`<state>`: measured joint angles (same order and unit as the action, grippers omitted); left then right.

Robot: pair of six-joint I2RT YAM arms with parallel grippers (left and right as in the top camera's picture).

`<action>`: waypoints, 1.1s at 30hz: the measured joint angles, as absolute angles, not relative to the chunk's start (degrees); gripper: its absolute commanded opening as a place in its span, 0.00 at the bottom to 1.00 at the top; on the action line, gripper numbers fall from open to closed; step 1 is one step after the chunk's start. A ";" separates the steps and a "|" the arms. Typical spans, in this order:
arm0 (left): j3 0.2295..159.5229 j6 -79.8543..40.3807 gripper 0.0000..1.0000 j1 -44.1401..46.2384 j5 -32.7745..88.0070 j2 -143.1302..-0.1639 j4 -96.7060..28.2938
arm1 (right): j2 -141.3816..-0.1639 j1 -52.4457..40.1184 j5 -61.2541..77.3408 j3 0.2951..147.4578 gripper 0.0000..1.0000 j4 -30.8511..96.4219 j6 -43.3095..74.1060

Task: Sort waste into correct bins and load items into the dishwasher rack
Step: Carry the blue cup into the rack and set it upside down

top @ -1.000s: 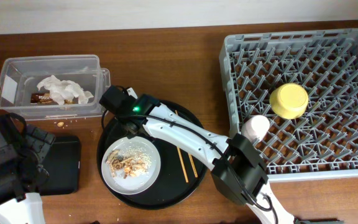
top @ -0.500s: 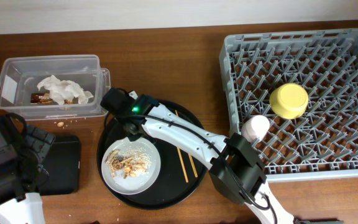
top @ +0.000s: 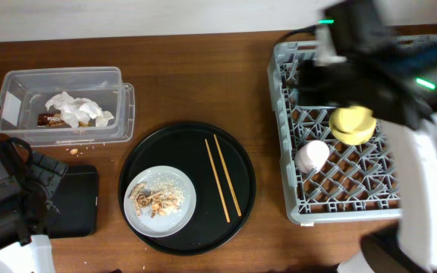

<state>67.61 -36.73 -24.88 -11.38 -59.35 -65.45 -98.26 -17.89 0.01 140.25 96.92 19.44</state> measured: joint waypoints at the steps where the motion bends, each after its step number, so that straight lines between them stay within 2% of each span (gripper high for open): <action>1: 67.61 -36.73 0.99 -24.88 -11.38 -59.35 -65.45 | -95.72 -15.75 0.60 139.39 0.04 96.90 18.26; 4: 67.61 -36.73 0.99 -24.88 -11.38 -59.35 -65.49 | -85.45 -5.28 2.13 132.44 0.04 96.99 15.38; 7: 67.61 -36.73 0.99 -24.88 -11.38 -59.35 -65.52 | -80.93 4.60 5.52 124.18 0.04 96.90 11.70; 10: 67.61 -36.73 0.99 -24.88 -11.38 -59.35 -65.45 | -82.85 13.43 16.36 114.52 0.04 95.39 3.84; 13: 67.61 -36.73 0.99 -24.88 -11.38 -59.35 -65.43 | -86.56 24.49 35.00 104.47 0.04 94.41 -10.11; 15: 67.61 -36.73 0.99 -24.88 -11.38 -59.35 -65.45 | -88.40 28.36 43.64 100.03 0.04 94.37 -17.06; 20: 67.61 -36.73 0.99 -24.88 -11.38 -59.35 -65.43 | -99.92 30.61 63.24 89.21 0.04 94.32 -33.93; 23: 67.61 -36.73 0.99 -24.88 -11.38 -59.35 -65.47 | -111.61 30.63 68.62 88.18 0.04 92.97 -37.85; 26: 67.61 -36.73 0.99 -24.88 -11.38 -59.35 -65.45 | -117.60 30.72 70.41 87.79 0.04 90.26 -38.89; 33: 67.61 -36.73 0.99 -24.88 -11.38 -59.35 -65.45 | -118.89 34.98 70.46 87.79 0.05 89.12 -36.91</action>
